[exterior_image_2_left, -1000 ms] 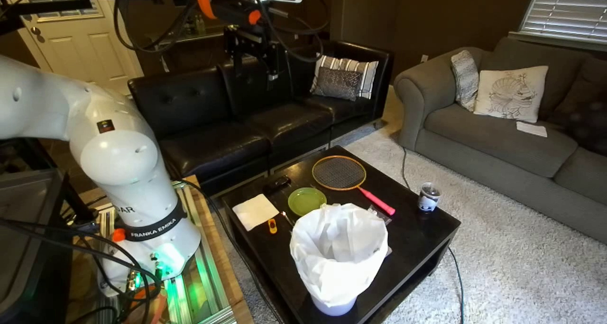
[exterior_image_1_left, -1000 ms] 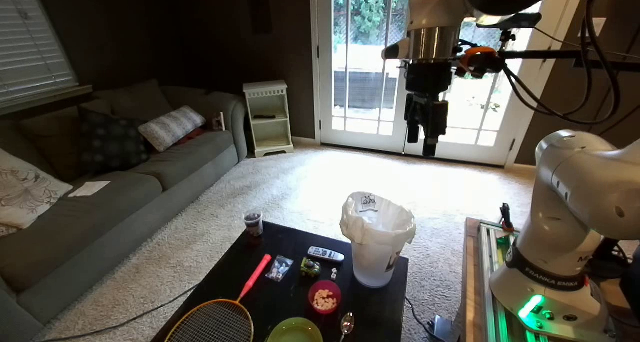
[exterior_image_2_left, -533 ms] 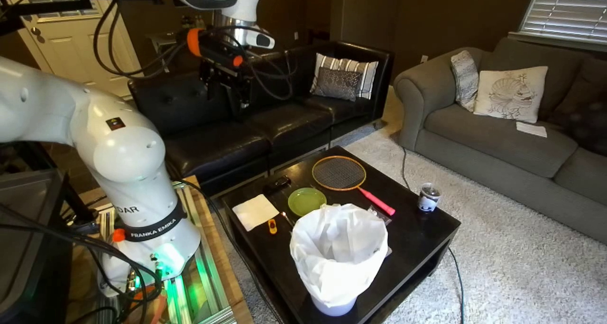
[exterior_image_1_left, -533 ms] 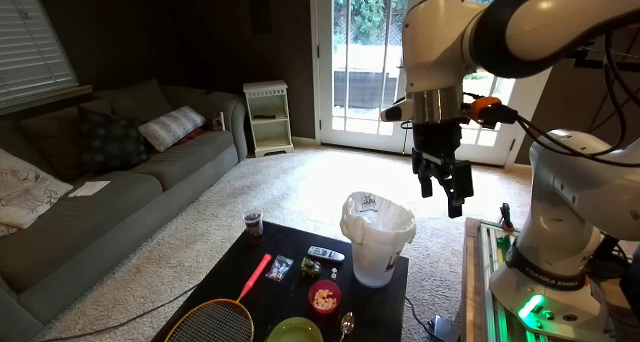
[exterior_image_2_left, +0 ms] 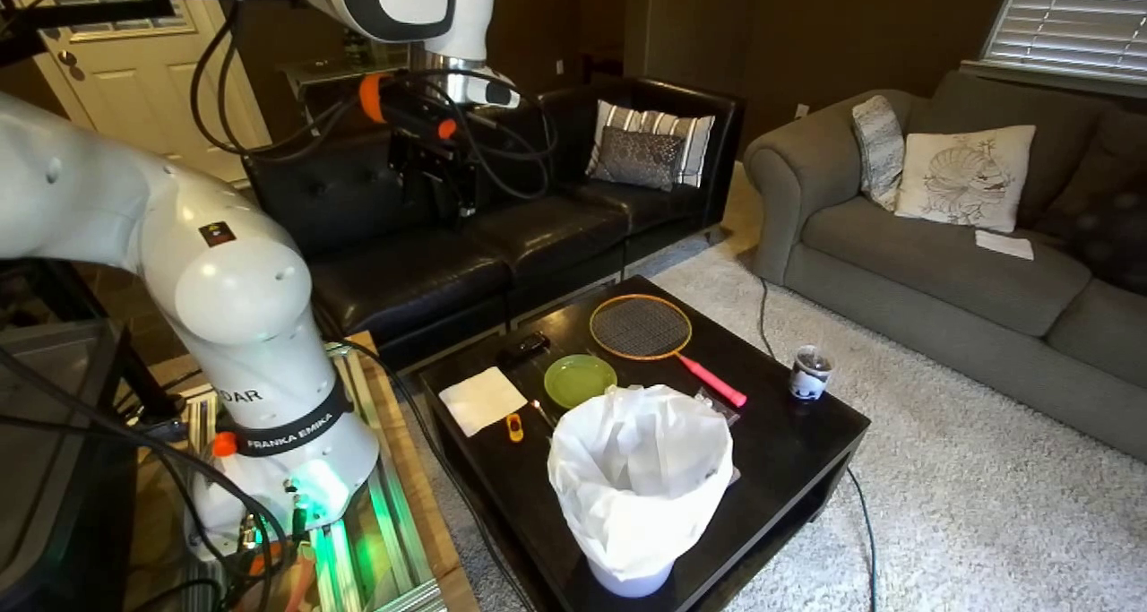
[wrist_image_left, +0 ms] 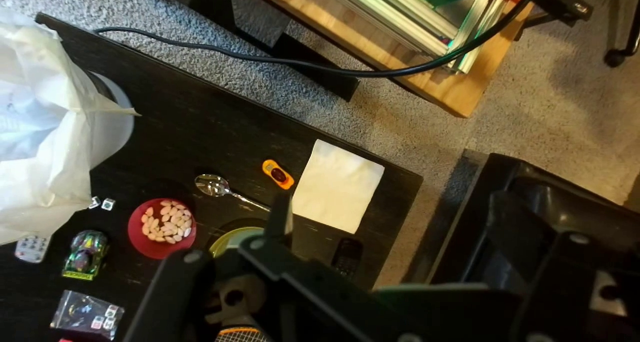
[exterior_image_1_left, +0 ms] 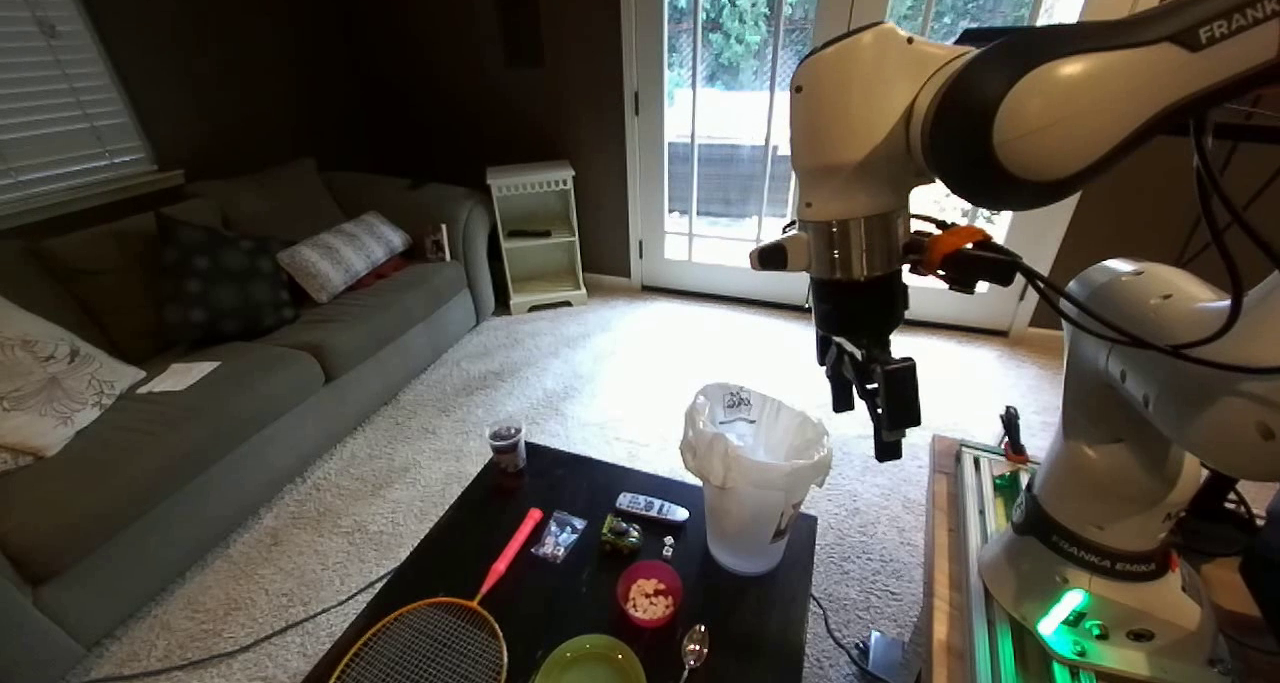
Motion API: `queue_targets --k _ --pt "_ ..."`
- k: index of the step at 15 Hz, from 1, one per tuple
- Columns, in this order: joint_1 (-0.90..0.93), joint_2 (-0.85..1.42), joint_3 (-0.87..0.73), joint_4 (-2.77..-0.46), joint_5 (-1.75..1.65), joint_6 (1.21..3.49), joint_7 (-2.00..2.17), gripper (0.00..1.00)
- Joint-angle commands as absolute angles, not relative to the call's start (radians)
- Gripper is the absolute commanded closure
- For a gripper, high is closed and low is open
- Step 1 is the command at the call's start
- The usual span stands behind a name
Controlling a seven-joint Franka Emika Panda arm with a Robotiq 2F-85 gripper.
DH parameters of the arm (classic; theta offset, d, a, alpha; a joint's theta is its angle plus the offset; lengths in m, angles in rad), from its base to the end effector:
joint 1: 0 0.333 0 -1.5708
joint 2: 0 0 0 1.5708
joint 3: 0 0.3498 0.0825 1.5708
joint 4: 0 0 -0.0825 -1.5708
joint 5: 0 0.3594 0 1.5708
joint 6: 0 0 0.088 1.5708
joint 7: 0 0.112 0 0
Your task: Turn the yellow object to the left
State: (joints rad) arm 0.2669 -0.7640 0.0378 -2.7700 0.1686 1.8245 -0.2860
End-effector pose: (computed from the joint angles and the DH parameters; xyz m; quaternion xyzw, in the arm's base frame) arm 0.2296 0.0876 0.4405 -0.9603 -0.2557 0.0904 0.0659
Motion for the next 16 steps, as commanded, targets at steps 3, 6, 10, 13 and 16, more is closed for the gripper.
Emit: queue_targets --k 3,6,10,13,16 --pt "0.262 -0.764 0.042 -2.767 0.171 1.820 -0.288 0.00" --pt "0.306 -0.696 0.082 -2.769 0.227 1.871 -0.263 0.00" --pt "0.387 -0.534 0.165 -2.772 0.356 2.051 -0.229 0.00" --pt "0.431 -0.413 0.204 -2.773 0.452 2.217 -0.223 0.00" --pt "0.446 -0.266 0.228 -2.774 0.494 2.354 -0.227 0.00"
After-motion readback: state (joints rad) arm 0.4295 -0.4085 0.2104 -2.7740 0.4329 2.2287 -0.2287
